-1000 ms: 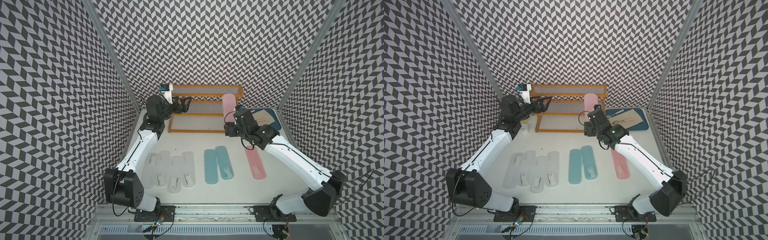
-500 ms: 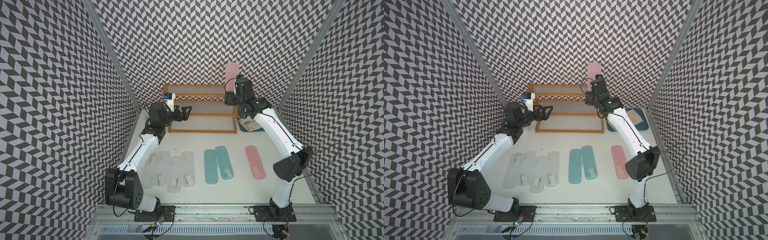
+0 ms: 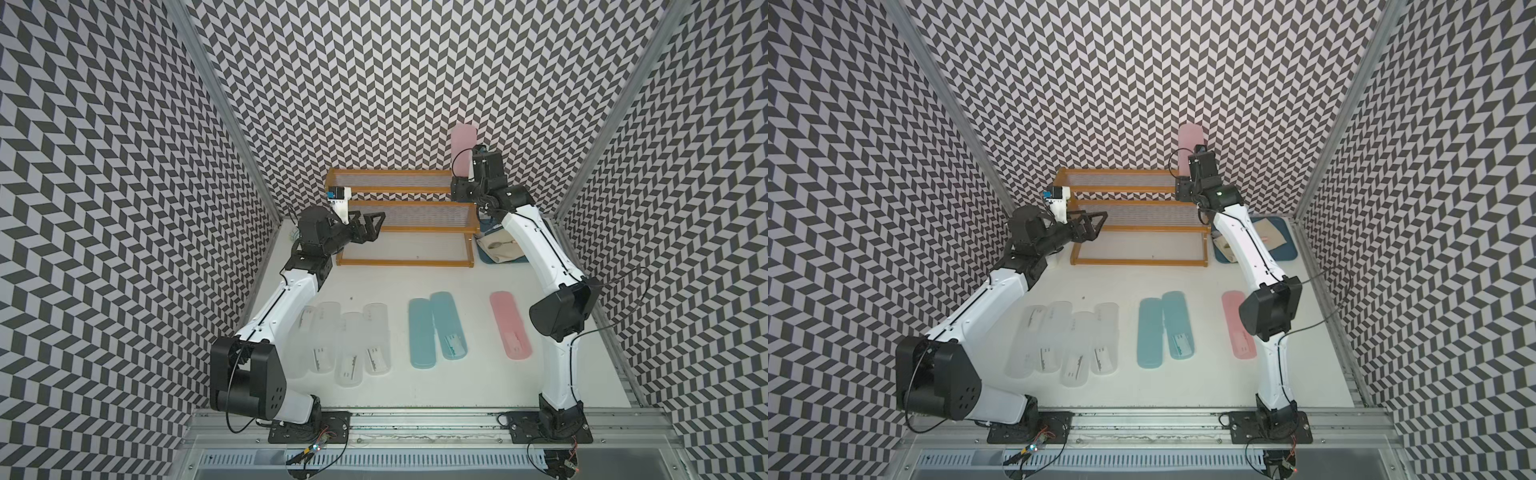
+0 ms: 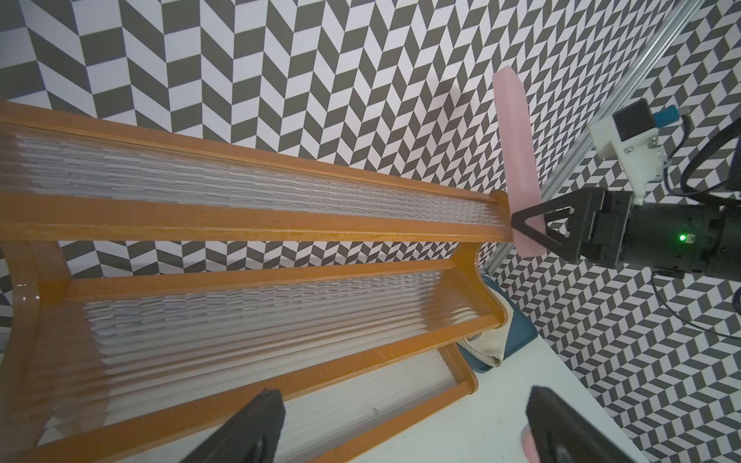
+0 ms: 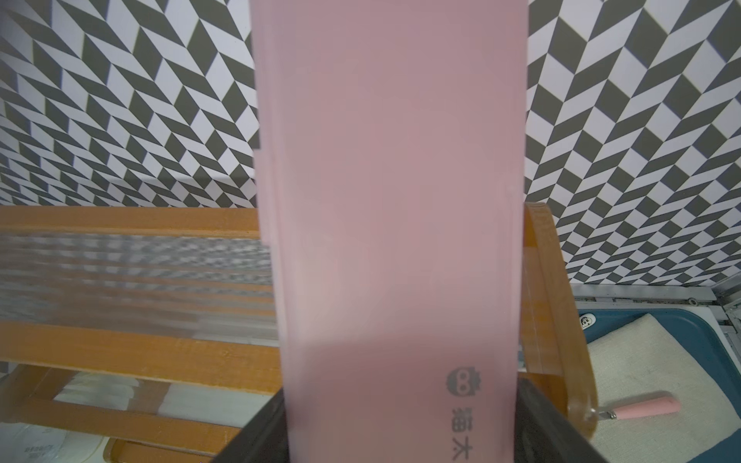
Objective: Place the pencil cases on the shelf according to color
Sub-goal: Place the pencil case on the shelf.
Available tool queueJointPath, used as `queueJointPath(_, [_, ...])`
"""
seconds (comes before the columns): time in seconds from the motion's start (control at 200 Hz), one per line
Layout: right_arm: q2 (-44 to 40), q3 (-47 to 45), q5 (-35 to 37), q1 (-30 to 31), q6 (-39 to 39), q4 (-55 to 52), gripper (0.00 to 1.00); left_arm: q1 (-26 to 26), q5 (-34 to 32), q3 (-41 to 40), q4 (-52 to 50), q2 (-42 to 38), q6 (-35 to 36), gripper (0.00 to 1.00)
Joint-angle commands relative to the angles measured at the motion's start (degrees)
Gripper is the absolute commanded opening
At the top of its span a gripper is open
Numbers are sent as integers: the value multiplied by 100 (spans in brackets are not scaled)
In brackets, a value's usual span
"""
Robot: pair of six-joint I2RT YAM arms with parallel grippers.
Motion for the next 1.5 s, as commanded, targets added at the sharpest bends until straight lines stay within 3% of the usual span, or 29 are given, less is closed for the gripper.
queueJointPath(0.0, [55,154,-53,-19,40,279,78,-9,95,-51,191,-37,-59,99])
queueJointPath(0.31, [10,-87,141,-36,106,266,84,-9,158,-166,388,44,-240,99])
queueJointPath(0.696, [-247,-235,-252,-27,146,313,82,-9,132,-155,352,139,-204,99])
queueJointPath(1.092, [-1504,-864,-298,-36,213,392,90,-17,12,-133,240,187,-7,99])
queueJointPath(1.242, [-2459,-2131,311,-44,228,600,92,-22,-48,-129,194,211,106,99])
queueJointPath(1.412, [-3827,-4903,1102,-91,423,1218,95,-100,-103,-123,142,218,206,99])
queueJointPath(1.492, [-4419,-6101,710,-227,796,1565,97,-194,-153,-145,133,204,286,99])
